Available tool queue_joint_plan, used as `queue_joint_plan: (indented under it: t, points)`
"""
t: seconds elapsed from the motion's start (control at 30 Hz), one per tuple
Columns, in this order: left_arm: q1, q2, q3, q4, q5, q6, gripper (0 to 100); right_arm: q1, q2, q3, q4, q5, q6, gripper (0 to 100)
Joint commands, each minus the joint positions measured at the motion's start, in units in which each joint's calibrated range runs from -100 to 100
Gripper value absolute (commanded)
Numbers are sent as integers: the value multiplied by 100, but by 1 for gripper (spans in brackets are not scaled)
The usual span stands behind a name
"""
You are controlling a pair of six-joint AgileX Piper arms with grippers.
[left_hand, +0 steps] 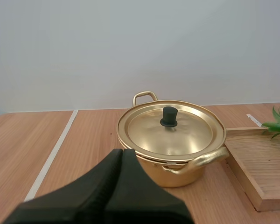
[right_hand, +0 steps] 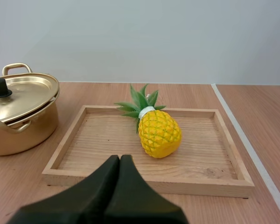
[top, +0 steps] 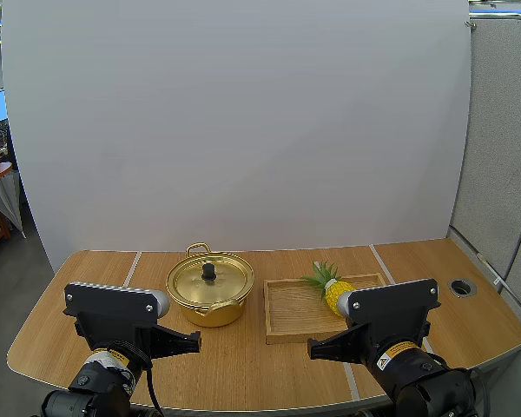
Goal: Open the pot, put the pineapple inside, and close it
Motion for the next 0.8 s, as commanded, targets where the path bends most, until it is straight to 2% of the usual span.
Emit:
queue_joint_plan:
  t: [0.0,0.77]
  points:
    - [14,-21,8,5,-116,-57,0,-19,-33,0,-20,-9,-47,0]
    - [14,-21,8,-36,-116,-57,0,-19,-33,0,-20,-9,-47,0]
